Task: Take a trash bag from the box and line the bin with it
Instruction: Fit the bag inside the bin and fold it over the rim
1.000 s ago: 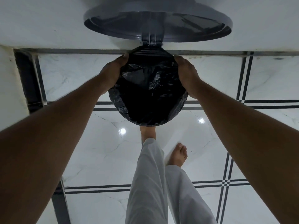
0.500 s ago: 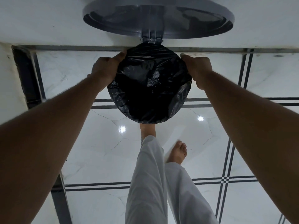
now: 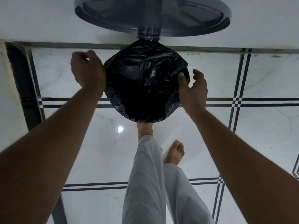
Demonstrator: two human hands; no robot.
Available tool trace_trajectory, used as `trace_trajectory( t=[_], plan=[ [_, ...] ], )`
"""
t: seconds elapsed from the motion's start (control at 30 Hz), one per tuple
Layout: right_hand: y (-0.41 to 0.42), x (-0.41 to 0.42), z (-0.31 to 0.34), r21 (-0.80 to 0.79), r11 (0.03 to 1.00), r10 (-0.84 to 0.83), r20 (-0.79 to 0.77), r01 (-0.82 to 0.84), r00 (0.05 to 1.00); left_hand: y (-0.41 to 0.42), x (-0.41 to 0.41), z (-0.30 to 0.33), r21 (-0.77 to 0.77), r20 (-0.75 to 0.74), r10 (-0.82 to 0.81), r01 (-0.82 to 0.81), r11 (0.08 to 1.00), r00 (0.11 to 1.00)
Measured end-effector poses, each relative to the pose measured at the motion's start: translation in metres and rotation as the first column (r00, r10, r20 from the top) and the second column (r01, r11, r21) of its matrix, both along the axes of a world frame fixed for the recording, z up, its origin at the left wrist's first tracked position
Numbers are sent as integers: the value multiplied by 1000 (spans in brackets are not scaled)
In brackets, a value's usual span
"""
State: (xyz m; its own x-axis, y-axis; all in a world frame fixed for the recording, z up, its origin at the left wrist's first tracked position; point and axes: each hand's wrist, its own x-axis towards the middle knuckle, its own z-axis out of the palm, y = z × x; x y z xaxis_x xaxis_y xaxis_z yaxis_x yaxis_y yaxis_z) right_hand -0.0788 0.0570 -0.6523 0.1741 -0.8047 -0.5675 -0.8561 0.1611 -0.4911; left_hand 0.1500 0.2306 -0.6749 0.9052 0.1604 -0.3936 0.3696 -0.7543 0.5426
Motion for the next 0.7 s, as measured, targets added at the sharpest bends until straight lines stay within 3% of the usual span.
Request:
trace_trajectory(
  t=[0.03, 0.1, 0.17, 0.2, 0.27, 0.3, 0.33, 0.43, 0.57, 0.63, 0.7],
  plan=[
    [3, 1, 0, -3, 1000, 3, 9, -3, 1000, -6, -10, 13, 0, 145, -81, 82, 997, 986],
    [8, 4, 0, -8, 1000, 16, 25, -16, 1000, -18, -36, 35, -9, 195, -392, 402, 916, 899],
    [13, 6, -1, -35, 998, 55, 22, -54, 998, -28, -60, 40, -140, -19, -662, 654, 744, 749],
    [15, 6, -1, -46, 996, 81, 15, -80, 997, -32, -67, 41, -196, -182, -762, 736, 648, 621],
    [17, 4, -4, -51, 992, 119, -7, -119, 993, -41, -69, 34, -208, -485, -818, 869, 450, 308],
    [18, 3, -5, -44, 991, 126, -26, -127, 992, -46, -66, 29, -175, -567, -792, 907, 384, 226],
    [18, 1, -7, -34, 991, 124, -40, -126, 991, -52, -61, 24, -132, -579, -788, 930, 343, 208],
    [18, -3, -10, -18, 993, 115, -40, -115, 993, -73, -41, 17, -113, -497, -829, 928, 356, 257],
    [18, -8, -2, -6, 995, 96, -40, -96, 995, -81, -33, 8, -6, -557, -804, 967, 253, 207],
    [21, -9, 6, -149, 972, 172, -81, -183, 982, -73, -39, 17, 26, -577, -789, 970, 240, 211],
    [27, -10, 12, -381, 854, 346, -92, -354, 934, -64, -54, 27, -79, -594, -795, 975, 206, 120]
  ],
)
